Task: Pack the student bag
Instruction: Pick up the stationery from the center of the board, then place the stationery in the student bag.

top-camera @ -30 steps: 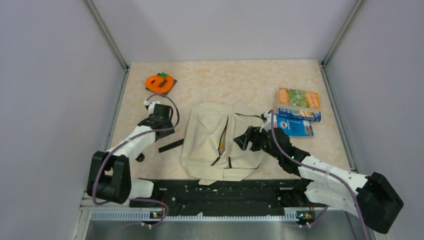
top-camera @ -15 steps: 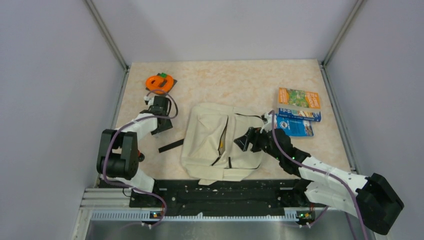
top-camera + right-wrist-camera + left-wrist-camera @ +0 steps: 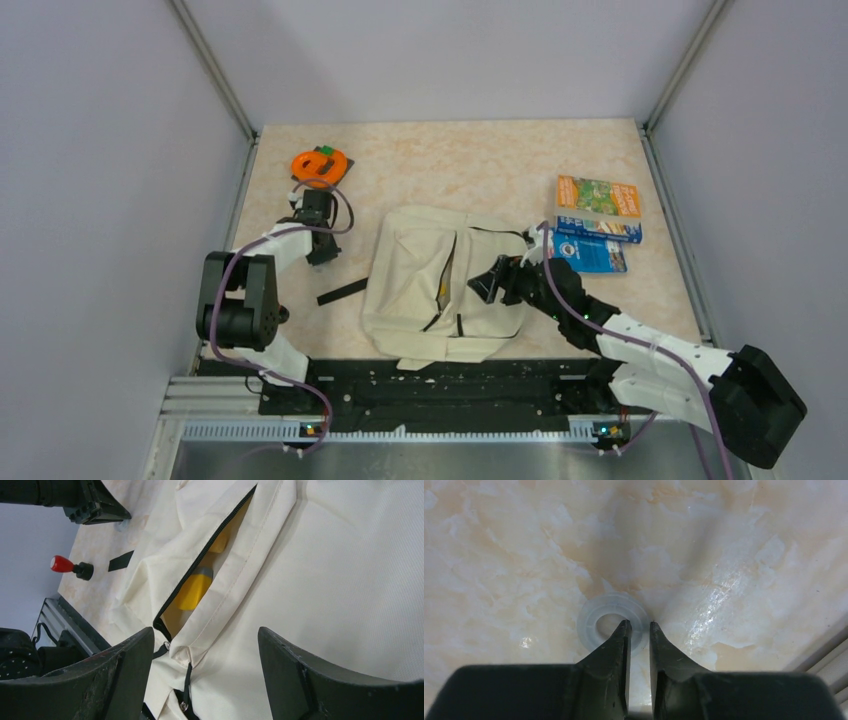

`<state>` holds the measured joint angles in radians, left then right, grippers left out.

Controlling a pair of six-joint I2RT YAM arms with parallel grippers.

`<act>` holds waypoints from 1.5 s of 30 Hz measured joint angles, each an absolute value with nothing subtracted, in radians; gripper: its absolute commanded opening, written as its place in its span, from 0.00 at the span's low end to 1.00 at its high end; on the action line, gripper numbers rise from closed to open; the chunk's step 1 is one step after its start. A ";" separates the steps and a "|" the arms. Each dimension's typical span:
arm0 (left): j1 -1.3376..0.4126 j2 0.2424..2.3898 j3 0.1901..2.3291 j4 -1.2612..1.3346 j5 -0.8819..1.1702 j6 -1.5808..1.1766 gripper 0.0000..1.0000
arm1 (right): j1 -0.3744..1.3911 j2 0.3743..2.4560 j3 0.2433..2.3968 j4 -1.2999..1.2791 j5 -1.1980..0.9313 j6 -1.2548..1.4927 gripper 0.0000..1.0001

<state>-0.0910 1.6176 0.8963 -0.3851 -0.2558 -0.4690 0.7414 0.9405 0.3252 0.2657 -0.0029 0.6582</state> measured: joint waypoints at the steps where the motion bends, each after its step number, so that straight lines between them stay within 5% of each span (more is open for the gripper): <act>1: -0.091 1.618 0.896 -0.385 -0.254 -0.472 0.13 | 0.741 0.947 0.325 0.272 -0.009 0.658 0.74; 12: -0.150 1.482 0.849 -0.437 -0.192 -0.472 0.05 | 0.741 0.972 0.325 0.286 -0.032 0.672 0.74; 29: -0.788 1.140 0.729 -0.287 -0.101 -0.350 0.07 | 0.590 1.159 0.438 0.347 -0.435 0.739 0.78; 45: -1.077 1.221 0.728 -0.149 -0.046 -0.252 0.07 | 0.590 1.283 0.459 0.451 -0.649 0.825 0.52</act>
